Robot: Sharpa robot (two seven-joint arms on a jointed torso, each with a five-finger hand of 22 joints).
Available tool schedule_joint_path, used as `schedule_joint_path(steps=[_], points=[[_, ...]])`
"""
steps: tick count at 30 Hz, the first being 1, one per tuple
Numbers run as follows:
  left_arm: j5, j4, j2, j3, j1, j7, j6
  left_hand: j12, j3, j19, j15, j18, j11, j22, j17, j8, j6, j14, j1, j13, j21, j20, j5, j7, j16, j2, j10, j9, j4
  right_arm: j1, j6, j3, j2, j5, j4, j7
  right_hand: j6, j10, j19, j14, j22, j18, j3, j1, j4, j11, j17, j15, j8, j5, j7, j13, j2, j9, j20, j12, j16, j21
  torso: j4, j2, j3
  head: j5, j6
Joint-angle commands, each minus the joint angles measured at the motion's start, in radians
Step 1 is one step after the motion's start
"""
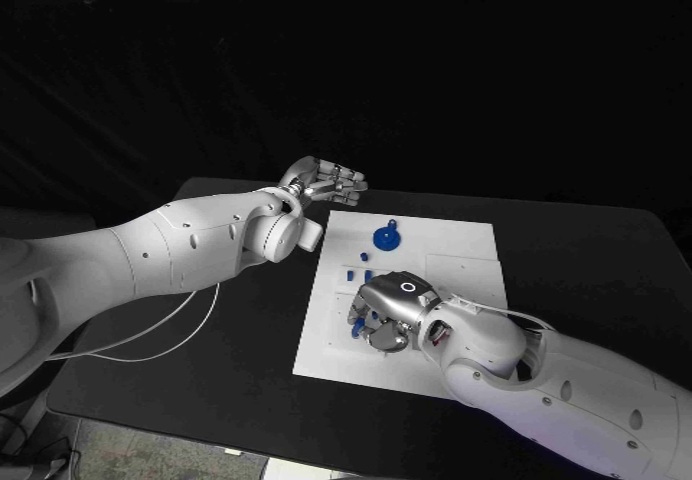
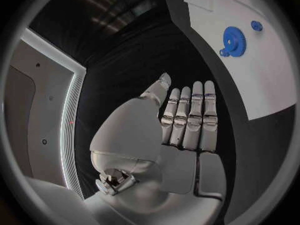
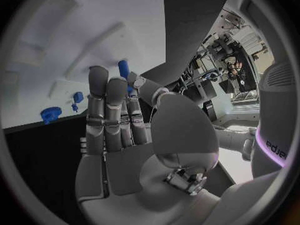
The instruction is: Assemble the parts on the task board
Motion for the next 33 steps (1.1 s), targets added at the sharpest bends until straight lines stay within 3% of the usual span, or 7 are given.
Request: schedule_joint_path(steps=[1,25,33], points=[[0.005,0.002,0.001,0.001,0.001,0.006,0.012,-0.003,-0.002,-0.004,0.0,0.008,0.004,-0.001,0.001,0.001,-0.004,-0.005,0.0,0.0,0.0,0.003,-0.004,0.001,-0.002,0.005,-0.005,0.0,0.006,-0.003,0.024,-0.003,0.0,-0.009,-0.002,0.002,0.007,0.039,0.033,0.002,0.001,0.02,0.004,-0.002,-0.002,-0.029,0.001,-0.007,0.003,0.002,-0.002,0.001,0.008,0.001,-0.003,0.006,-0.004,-0.006,0.0007,0.0,-0.0007,0.001,-0.003],[0.005,0.003,0.0,0.001,0.001,0.006,0.012,-0.003,-0.002,-0.004,0.0,0.008,0.004,-0.001,0.001,0.001,-0.004,-0.005,0.0,0.0,0.0,0.003,-0.004,0.001,-0.002,0.005,-0.005,0.0,0.006,-0.004,0.052,-0.01,-0.001,-0.014,-0.005,-0.004,0.008,0.04,0.033,0.002,0.006,0.019,0.004,-0.004,-0.005,-0.029,0.0,-0.007,0.003,0.003,-0.002,0.002,0.008,0.001,-0.003,0.006,-0.005,-0.009,0.0002,0.0,-0.0003,0.006,-0.015],[0.005,0.003,0.002,0.001,0.001,0.005,0.013,-0.003,-0.002,-0.004,0.0,0.008,0.004,-0.001,0.001,0.001,-0.004,-0.005,0.0,0.0,0.0,0.003,-0.004,0.001,-0.002,0.005,-0.005,0.0,0.006,-0.004,0.054,-0.018,0.011,-0.02,-0.015,-0.013,0.007,0.039,0.033,0.002,0.008,0.019,0.003,-0.005,-0.006,-0.029,-0.001,-0.007,0.003,0.003,-0.002,0.001,0.009,0.001,-0.003,0.006,-0.006,-0.011,0.0002,0.0,-0.0006,0.005,-0.015]])
